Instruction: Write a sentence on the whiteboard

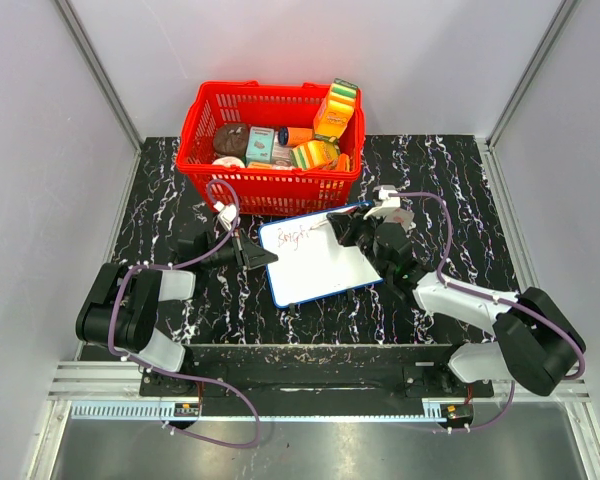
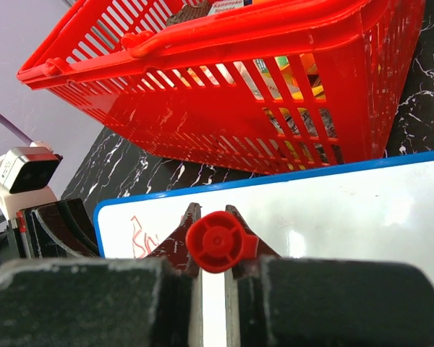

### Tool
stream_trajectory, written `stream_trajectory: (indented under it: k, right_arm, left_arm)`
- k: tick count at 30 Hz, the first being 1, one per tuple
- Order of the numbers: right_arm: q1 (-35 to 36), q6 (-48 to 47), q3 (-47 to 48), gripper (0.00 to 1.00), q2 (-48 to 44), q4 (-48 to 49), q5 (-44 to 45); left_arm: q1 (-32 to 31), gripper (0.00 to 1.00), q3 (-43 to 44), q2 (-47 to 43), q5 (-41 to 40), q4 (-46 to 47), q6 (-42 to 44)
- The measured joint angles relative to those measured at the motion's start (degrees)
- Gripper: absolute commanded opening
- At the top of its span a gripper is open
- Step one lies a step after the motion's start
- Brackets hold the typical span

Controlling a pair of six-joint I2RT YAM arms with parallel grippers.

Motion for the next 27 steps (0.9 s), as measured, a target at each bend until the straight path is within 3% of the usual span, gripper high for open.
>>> stream_trajectory:
  k: [27]
  right_arm:
    - [0.0, 1.0, -3.1, 0.0, -2.6, -1.6, -0.8]
  left_arm:
    - [0.0, 0.0, 0.0, 0.0, 0.0, 0.0, 0.0]
